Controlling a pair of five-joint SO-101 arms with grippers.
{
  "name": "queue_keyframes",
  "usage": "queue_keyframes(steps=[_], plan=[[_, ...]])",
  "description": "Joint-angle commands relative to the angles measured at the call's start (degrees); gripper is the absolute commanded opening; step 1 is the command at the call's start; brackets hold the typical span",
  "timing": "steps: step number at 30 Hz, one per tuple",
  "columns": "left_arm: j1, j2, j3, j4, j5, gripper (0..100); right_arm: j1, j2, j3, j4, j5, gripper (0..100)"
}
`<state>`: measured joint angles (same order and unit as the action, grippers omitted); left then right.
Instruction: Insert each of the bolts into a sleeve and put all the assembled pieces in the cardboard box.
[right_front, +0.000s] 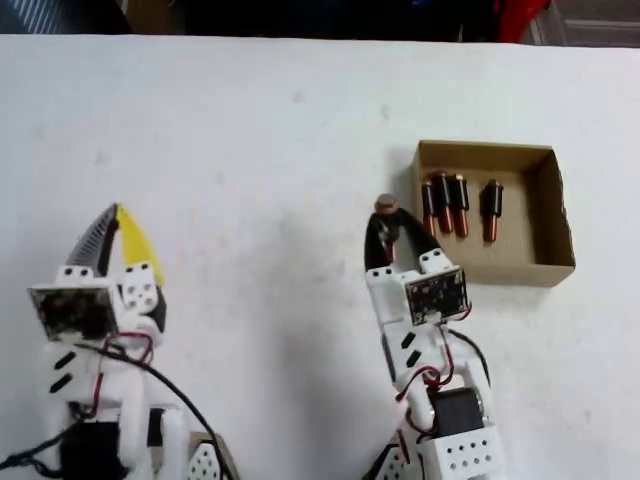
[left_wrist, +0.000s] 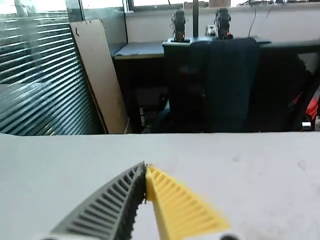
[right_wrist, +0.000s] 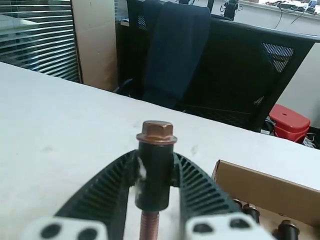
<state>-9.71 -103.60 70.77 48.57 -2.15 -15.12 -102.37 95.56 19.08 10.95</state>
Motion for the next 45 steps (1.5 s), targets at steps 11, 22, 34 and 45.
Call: queue_keyframes(steps=[11, 22, 34, 45], plan=[[5.23, -0.13, 18.11, 0.00, -0.88, 2, 3.91, -0.84, -4.66, 2.68, 0.88, 1.7], [5.23, -0.13, 26.29, 0.53, -0.70, 2, 4.00, -0.75, -15.91, 16.66, 5.80, 1.7], [5.58, -0.13, 26.29, 9.23, 5.27, 2, 5.93, -0.22, -32.88, 33.63, 6.07, 1.6], [6.02, -0.13, 26.29, 19.43, 4.84, 2, 14.46, 28.09, -53.27, 37.58, 6.07, 1.7]])
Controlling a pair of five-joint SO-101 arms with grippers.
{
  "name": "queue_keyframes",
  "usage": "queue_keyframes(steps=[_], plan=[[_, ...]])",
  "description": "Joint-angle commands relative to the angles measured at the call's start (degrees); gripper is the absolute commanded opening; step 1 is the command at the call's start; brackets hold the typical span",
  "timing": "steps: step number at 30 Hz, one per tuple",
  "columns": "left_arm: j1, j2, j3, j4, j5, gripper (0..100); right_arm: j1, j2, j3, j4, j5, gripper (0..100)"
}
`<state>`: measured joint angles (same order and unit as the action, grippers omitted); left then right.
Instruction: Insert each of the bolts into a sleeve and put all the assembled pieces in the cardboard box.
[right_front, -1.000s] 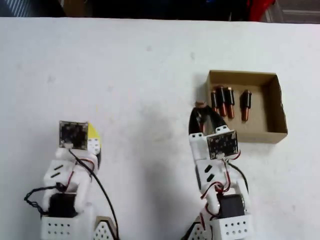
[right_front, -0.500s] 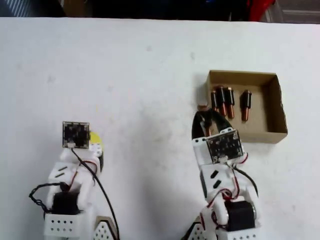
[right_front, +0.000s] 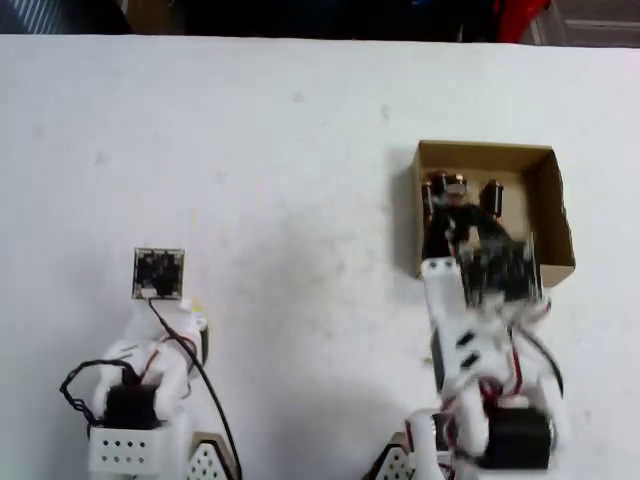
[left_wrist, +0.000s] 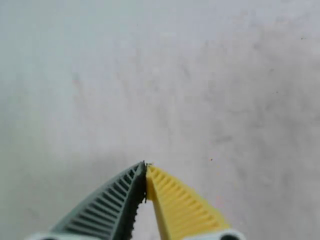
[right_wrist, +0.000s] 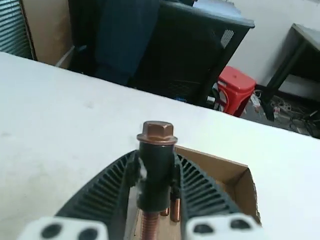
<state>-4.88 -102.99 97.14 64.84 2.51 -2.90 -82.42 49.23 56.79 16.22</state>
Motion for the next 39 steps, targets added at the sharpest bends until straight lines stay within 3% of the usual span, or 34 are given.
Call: queue_keyframes(steps=[1, 6, 36, 39], plan=[[1.89, -0.75, -0.09, 4.31, -0.79, 2, 3.12, 11.30, -8.88, -0.22, 0.79, 1.7], [4.97, -0.75, -0.09, 8.53, -3.25, 2, 6.46, 27.65, -18.46, -0.22, 1.14, 1.8], [4.70, -0.75, -0.09, 8.62, -2.99, 2, 21.85, 118.11, -78.07, 0.04, 1.32, 1.8], [4.70, -0.75, -0.09, 8.62, -2.99, 2, 21.93, 124.09, -83.08, 0.22, 5.89, 1.8]])
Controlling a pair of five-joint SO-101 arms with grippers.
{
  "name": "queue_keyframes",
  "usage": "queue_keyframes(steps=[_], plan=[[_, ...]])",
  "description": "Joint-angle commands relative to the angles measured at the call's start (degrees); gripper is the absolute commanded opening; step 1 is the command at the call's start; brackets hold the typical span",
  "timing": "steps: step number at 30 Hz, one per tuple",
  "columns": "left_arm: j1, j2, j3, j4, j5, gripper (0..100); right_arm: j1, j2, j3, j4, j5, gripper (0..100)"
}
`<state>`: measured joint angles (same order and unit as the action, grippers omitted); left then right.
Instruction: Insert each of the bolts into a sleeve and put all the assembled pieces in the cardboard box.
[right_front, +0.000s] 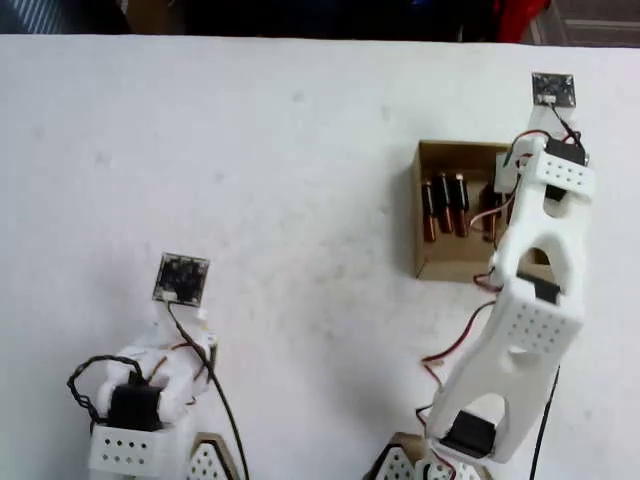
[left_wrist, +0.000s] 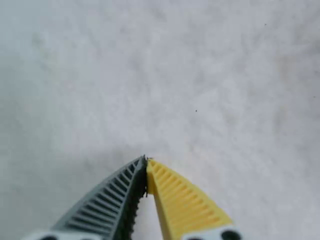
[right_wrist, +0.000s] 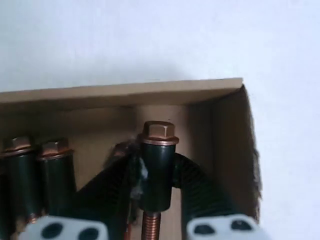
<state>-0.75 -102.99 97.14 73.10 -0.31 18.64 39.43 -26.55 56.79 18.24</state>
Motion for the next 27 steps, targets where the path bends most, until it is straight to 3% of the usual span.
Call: queue_keyframes(steps=[1, 3, 8, 11, 15, 20, 27], plan=[[0.57, -0.75, -0.09, 0.35, -0.18, 2, 0.22, 3.74, -8.35, 0.22, 5.10, 1.9], [0.57, -0.75, -0.09, 0.35, -0.18, 2, 0.13, 6.02, -10.29, 1.27, 6.07, 3.0], [0.57, -0.75, -0.09, 0.35, -0.18, 2, -0.57, 7.16, -15.03, 6.73, 6.51, 20.2], [0.57, -0.75, -0.09, 0.35, -0.18, 2, -1.01, 6.81, -17.85, 9.71, 6.51, 24.0], [0.57, -0.75, -0.09, 0.35, -0.18, 2, -1.27, 6.81, -21.98, 13.49, 5.98, 18.3], [0.57, -0.75, -0.09, 0.35, -0.18, 2, -2.86, 6.81, -28.75, 20.00, 5.98, 1.7], [0.57, -0.75, -0.09, 0.35, -0.18, 2, -5.67, 6.81, -38.77, 30.81, 5.89, 3.8]])
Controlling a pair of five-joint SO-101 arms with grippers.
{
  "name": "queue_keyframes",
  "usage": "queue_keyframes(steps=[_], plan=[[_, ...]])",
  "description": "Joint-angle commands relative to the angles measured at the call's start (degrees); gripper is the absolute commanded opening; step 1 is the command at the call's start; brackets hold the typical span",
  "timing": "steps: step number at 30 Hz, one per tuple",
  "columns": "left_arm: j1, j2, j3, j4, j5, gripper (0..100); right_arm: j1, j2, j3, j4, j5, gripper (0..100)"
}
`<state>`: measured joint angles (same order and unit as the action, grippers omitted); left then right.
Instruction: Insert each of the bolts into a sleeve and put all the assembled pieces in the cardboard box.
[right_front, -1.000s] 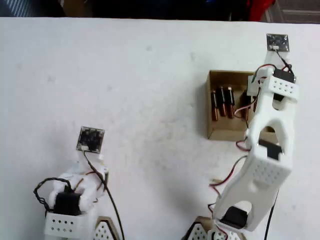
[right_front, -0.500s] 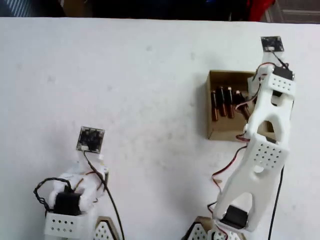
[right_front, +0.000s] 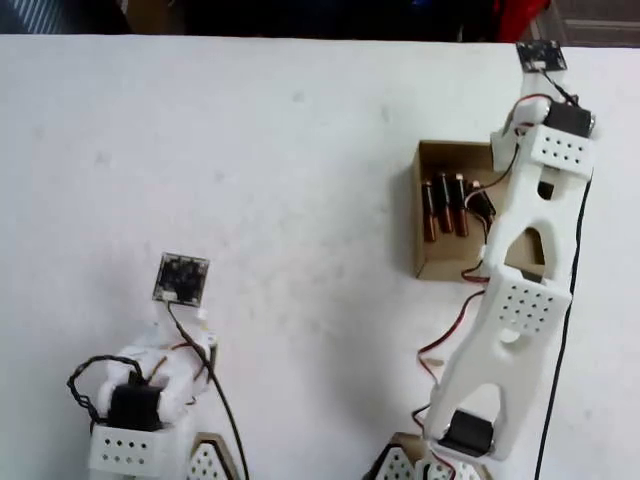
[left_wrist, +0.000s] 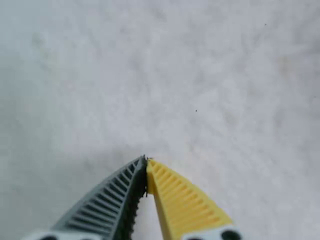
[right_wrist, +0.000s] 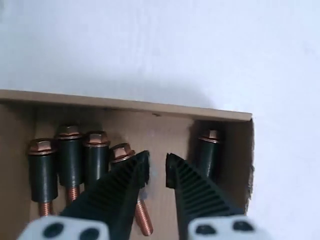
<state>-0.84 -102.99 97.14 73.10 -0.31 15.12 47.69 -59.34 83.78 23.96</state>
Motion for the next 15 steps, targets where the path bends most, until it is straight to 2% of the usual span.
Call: queue_keyframes(steps=[1, 6, 10, 15], plan=[[0.66, -0.75, -0.09, 0.35, -0.18, 2, -2.68, -1.45, -7.91, 5.58, 0.18, 3.8], [0.66, -0.75, -0.09, 0.35, -0.18, 2, -5.14, -1.45, -18.64, 14.81, -1.05, 3.8], [0.66, -0.75, -0.09, 0.35, -0.18, 2, -5.23, -1.45, -25.41, 14.73, -8.53, 3.8], [0.66, -0.75, -0.09, 0.35, -0.18, 2, -6.37, -1.54, -30.33, 14.99, -8.97, 3.7]])
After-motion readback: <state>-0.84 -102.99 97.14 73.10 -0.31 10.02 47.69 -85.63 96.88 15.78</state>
